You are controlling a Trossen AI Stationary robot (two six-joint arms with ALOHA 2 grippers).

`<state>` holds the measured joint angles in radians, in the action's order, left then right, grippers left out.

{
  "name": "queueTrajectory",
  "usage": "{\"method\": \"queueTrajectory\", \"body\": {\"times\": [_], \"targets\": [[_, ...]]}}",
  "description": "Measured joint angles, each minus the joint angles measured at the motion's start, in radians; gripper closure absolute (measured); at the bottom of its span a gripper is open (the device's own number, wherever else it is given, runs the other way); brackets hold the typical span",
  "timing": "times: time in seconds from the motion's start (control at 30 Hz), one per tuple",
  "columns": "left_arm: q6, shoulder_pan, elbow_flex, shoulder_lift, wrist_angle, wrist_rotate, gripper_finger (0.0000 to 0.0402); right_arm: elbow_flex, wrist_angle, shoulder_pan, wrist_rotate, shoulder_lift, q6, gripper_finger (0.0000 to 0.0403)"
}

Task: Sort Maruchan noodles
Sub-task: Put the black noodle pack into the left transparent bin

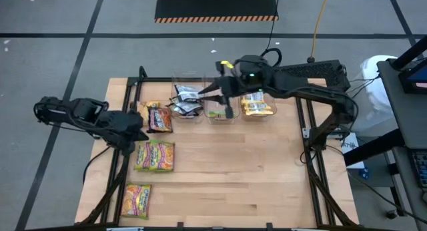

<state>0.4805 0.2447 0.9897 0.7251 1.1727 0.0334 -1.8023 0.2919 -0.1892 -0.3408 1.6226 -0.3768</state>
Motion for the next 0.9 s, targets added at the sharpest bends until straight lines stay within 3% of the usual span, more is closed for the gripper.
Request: {"method": "queueTrajectory", "body": {"times": [0.43, 0.5, 0.67, 0.9], "targets": [[0.107, -0.015, 0.000, 0.160, 0.109, 0.020, 0.0394, 0.000, 0.075, 0.082, 0.009, -0.132, -0.001, 0.0334], [0.110, -0.026, 0.000, 0.181, 0.149, 0.021, 0.0392, 0.000, 0.097, 0.089, 0.053, -0.132, -0.016, 0.0334], [0.104, -0.058, 0.000, 0.237, 0.179, 0.029, 0.0362, 0.000, 0.143, 0.094, 0.188, -0.131, -0.065, 0.0334], [0.087, -0.077, 0.000, 0.315, 0.193, 0.042, 0.0325, 0.000, 0.147, 0.094, 0.188, -0.130, -0.073, 0.0334]]}}
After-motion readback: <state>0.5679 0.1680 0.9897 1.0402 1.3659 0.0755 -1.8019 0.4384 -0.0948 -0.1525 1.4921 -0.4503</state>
